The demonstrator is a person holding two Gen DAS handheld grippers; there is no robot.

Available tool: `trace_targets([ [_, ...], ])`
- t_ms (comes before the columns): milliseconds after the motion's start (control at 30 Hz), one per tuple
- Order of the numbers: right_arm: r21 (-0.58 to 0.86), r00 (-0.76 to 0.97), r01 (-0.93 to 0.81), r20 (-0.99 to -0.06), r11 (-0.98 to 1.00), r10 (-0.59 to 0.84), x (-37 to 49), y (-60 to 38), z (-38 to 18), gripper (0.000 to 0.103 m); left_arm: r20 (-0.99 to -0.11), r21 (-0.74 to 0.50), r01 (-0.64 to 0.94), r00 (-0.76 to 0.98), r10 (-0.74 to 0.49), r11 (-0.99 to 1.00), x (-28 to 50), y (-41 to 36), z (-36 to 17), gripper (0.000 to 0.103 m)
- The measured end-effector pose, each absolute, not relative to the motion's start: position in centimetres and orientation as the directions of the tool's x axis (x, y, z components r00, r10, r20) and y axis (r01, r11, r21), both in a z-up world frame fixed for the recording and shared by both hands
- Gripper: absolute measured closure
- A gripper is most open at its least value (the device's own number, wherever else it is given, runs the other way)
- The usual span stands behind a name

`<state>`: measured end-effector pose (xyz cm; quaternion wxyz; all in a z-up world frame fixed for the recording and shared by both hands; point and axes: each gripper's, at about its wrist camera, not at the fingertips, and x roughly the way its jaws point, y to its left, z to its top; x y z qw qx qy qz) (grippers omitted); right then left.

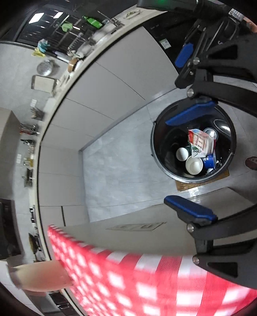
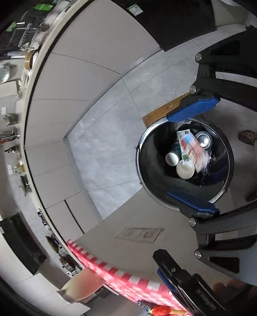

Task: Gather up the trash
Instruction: 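Carry both cartons to the black bin and release them inside, then move both tools back over the table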

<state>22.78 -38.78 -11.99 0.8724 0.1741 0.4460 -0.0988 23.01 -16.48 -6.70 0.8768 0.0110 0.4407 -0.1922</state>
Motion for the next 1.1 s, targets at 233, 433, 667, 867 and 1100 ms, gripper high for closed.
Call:
trace_targets([
  [233,0.215,0.639,0.302,-0.768,0.929,-0.03,21.1,-33.7,-6.8,0.03,-0.745,-0.166,0.351,0.567,-0.35,0.922,22.3,-11.6,-2.8,0.028],
  [433,0.218,0.668,0.266,-0.744,0.939,-0.017,21.2,-27.2,-3.7,0.03,-0.734,-0.143,0.321,0.6,-0.318,0.936,22.6,-6.2,-0.9,0.028],
  [667,0.21,0.706,0.194,-0.708,0.958,0.012,22.4,-17.7,-0.6,0.03,-0.717,-0.123,0.227,0.653,-0.244,0.966,22.6,3.7,0.3,0.028],
  [867,0.199,0.728,0.119,-0.684,0.973,0.051,24.1,-7.6,1.0,0.03,-0.72,-0.108,0.135,0.673,-0.172,0.985,22.9,13.2,0.3,0.028],
  [1100,0.214,0.72,0.048,-0.684,0.976,0.115,25.5,3.4,0.7,0.03,-0.723,-0.084,0.064,0.683,-0.105,0.994,23.1,22.5,0.0,0.028],
])
